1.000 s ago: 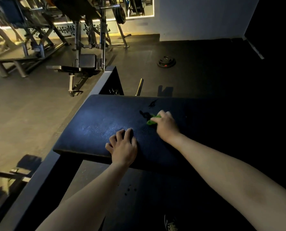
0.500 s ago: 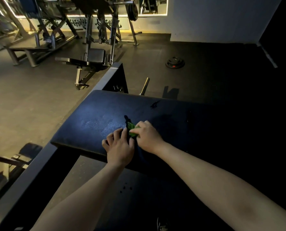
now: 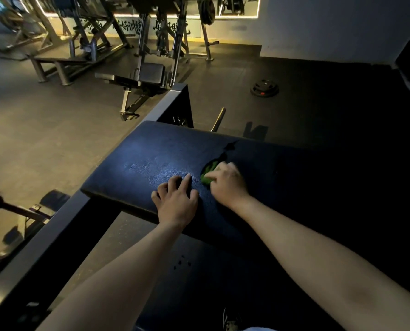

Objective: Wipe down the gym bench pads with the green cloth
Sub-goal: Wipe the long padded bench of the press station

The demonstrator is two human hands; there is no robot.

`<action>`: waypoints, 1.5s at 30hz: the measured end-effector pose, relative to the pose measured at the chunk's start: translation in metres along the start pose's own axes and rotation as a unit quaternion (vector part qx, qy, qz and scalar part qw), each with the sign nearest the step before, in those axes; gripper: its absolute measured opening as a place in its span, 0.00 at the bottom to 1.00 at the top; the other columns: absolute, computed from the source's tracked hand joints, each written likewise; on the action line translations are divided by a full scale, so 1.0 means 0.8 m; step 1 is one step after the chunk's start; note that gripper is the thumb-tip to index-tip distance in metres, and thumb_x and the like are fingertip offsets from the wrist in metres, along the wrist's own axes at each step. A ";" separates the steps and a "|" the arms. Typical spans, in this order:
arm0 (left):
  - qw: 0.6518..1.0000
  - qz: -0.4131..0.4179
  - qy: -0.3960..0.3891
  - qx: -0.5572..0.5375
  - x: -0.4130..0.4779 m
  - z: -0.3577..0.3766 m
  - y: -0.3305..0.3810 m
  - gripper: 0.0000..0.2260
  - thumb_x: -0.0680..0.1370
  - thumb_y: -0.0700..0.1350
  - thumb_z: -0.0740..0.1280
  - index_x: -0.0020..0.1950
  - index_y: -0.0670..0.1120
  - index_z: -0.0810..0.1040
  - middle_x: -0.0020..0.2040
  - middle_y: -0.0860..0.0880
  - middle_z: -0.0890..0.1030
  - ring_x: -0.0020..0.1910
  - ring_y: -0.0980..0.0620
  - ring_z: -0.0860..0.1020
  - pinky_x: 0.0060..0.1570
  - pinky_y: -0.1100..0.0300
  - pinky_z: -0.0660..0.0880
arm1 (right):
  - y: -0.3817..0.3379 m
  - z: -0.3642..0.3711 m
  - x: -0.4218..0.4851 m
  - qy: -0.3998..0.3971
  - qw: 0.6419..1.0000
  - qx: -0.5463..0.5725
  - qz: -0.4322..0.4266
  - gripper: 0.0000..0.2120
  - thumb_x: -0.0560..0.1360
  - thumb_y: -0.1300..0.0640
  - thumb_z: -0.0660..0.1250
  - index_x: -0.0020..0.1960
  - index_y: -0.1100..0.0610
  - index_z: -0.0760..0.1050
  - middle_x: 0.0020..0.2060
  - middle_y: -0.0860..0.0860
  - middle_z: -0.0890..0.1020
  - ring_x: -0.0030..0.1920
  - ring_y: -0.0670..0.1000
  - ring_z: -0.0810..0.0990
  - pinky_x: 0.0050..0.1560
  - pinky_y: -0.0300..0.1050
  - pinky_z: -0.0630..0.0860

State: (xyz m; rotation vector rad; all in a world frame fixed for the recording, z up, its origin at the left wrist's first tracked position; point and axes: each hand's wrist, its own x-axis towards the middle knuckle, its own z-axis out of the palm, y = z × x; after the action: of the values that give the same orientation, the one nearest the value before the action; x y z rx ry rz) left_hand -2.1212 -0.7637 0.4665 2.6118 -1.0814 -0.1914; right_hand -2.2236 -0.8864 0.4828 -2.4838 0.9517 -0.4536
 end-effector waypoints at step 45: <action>0.999 0.027 -0.032 0.024 0.104 0.020 0.050 0.37 0.73 0.67 0.46 0.81 0.56 0.54 0.82 0.51 0.52 0.78 0.46 0.48 0.74 0.42 0.44 | 0.061 -0.016 0.126 -0.078 0.992 -0.049 -0.084 0.20 0.78 0.59 0.59 0.66 0.45 0.77 0.54 0.52 0.72 0.55 0.56 0.71 0.55 0.54 0.74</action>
State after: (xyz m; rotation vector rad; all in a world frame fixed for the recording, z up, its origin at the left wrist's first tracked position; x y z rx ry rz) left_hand -2.0928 -0.8532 0.4645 2.6311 -1.1917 -0.2406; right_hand -2.1843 -0.9923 0.4831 -2.6549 0.7222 -0.2659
